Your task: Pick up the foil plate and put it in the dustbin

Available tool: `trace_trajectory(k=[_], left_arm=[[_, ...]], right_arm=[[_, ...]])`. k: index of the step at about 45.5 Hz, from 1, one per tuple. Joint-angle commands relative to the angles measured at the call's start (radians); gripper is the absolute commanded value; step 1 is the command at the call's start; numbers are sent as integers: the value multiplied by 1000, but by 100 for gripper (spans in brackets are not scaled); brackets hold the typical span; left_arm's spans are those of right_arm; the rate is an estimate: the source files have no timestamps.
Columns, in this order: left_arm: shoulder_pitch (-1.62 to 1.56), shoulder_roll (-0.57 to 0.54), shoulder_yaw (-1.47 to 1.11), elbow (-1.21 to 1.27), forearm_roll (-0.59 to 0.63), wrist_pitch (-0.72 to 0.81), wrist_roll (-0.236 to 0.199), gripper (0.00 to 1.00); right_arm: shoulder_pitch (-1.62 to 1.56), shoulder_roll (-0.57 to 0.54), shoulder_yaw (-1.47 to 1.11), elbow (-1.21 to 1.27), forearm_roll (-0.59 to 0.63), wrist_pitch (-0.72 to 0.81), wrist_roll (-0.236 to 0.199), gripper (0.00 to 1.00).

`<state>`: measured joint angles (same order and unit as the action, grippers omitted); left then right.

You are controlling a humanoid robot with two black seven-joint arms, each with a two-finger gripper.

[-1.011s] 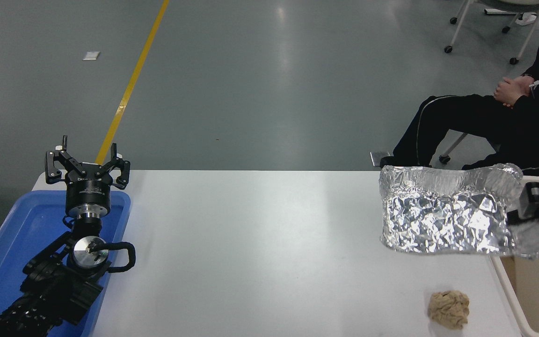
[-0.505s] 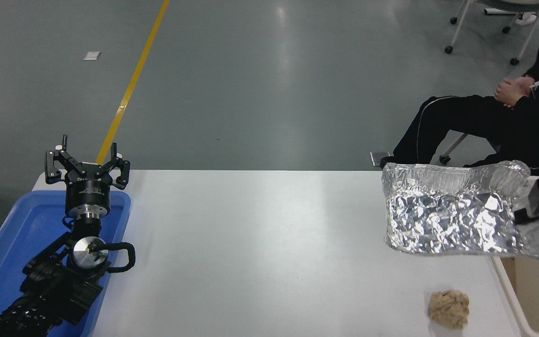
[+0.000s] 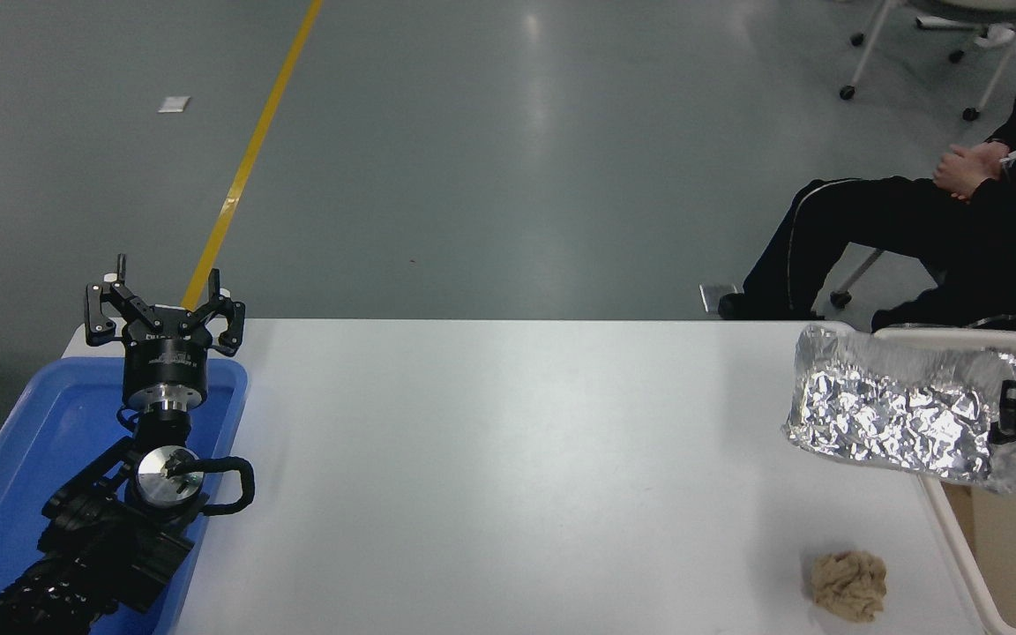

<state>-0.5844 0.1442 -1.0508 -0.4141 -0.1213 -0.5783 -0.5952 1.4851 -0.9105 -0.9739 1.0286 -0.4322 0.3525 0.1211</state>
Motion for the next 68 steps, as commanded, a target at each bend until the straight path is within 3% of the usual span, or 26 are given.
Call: trace_trajectory(k=[1,23,36,46,49,51,53,55,56,68], left_arm=[[0,0,0,0,0,0,0,99],[0,0,0,0,0,0,0,99],[0,0,0,0,-1,0,0,99],[0,0,0,0,0,0,0,99],[0,0,0,0,0,0,0,99],[0,0,0,0,-1,0,0,99],[0,0,0,0,-1,0,0,99],[0,0,0,0,0,1,0,99],[0,0,0,0,0,1,0,99],[0,0,0,0,0,0,0,99]], right_arm=[[-348,90,191,-333,157,-18,3,0],[-815,404,359,-944,475,-33,-1,0],[-887,418,455,-981,563,-219,-3,0],[-921,441,460,-981,563,-237,-5,1],[-921,441,460,-981,563,-237,-5,6],[-921,441,460,-981,563,-239,-3,15],[-922,441,460,-981,564,-245,-3,49],[-921,441,461,-983,566,-259,-1,89],[-921,440,462,-981,572,-264,-1,100],[-875,437,475,-983,592,-261,-1,100]])
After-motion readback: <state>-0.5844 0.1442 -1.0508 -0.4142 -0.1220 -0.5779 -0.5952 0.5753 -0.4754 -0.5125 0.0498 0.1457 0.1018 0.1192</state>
